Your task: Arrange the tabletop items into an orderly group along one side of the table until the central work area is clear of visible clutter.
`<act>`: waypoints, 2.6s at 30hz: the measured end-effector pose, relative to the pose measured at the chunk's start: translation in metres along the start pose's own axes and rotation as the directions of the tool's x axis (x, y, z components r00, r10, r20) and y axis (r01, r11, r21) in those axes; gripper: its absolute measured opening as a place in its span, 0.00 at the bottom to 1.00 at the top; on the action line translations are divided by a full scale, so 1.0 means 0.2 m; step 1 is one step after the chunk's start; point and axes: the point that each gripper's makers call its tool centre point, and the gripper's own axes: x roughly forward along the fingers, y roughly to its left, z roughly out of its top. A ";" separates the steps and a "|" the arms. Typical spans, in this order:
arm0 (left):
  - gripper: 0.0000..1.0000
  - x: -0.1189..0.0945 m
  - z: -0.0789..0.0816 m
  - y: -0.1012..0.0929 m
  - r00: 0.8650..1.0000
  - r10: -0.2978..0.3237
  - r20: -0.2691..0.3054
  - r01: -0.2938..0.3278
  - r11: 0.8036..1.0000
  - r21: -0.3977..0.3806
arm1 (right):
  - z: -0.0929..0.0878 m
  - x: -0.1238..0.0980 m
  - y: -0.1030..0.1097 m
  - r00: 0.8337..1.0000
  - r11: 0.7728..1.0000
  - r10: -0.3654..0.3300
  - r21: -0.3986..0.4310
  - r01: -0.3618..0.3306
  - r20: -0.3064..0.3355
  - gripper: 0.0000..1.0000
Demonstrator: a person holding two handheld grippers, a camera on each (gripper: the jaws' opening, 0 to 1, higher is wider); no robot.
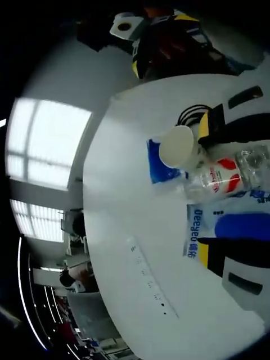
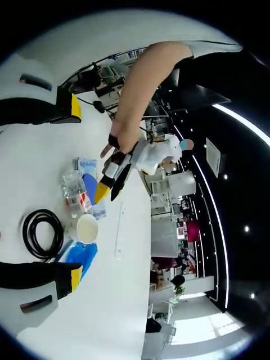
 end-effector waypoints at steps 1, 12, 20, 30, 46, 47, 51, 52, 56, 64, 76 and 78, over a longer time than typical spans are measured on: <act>0.64 0.00 0.00 0.00 1.000 -0.001 -0.003 0.001 1.000 0.001 | 0.00 0.00 0.00 1.000 1.000 -0.001 -0.001 0.001 0.000 0.99; 0.57 0.08 0.02 0.00 1.000 -0.015 -0.027 0.016 1.000 0.023 | 0.00 -0.03 -0.02 1.000 1.000 -0.017 0.005 0.017 0.002 0.99; 0.53 0.14 0.03 -0.02 0.998 -0.034 -0.046 0.036 0.999 0.039 | 0.01 -0.05 -0.03 1.000 1.000 -0.027 0.003 0.027 0.003 0.99; 0.48 0.20 0.02 -0.01 0.996 -0.033 -0.081 0.038 0.997 0.064 | 0.01 -0.07 -0.05 0.999 0.999 -0.044 0.009 0.044 0.005 0.99; 0.40 0.31 0.00 0.01 0.989 -0.040 -0.141 0.055 0.993 0.103 | -0.02 -0.12 -0.11 0.997 0.997 -0.078 0.018 0.078 0.000 0.99; 0.40 0.32 0.00 0.02 0.989 -0.041 -0.144 0.056 0.993 0.105 | -0.02 -0.12 -0.11 0.997 0.996 -0.083 0.017 0.083 -0.001 0.99; 0.38 0.34 -0.01 0.04 0.986 -0.042 -0.161 0.059 0.993 0.103 | -0.03 -0.12 -0.12 0.996 0.996 -0.086 0.018 0.086 -0.001 0.99; 0.38 0.34 -0.01 0.04 0.986 -0.042 -0.162 0.059 0.993 0.101 | -0.03 -0.13 -0.12 0.996 0.996 -0.089 0.017 0.089 -0.003 0.99; 0.36 0.35 -0.01 0.04 0.984 -0.047 -0.170 0.065 0.993 0.102 | -0.03 -0.13 -0.13 0.996 0.995 -0.093 0.019 0.093 -0.002 0.99; 0.33 0.39 -0.03 0.04 0.979 -0.053 -0.197 0.074 0.992 0.098 | -0.03 -0.13 -0.15 0.995 0.995 -0.100 0.023 0.100 -0.003 0.99; 0.27 0.45 -0.04 0.02 0.969 -0.069 -0.239 0.091 0.993 0.081 | -0.04 -0.15 -0.18 0.994 0.993 -0.113 0.028 0.113 -0.006 0.99; 0.26 0.46 -0.04 0.01 0.967 -0.071 -0.244 0.091 0.993 0.075 | -0.04 -0.15 -0.18 0.993 0.993 -0.116 0.029 0.116 -0.006 0.99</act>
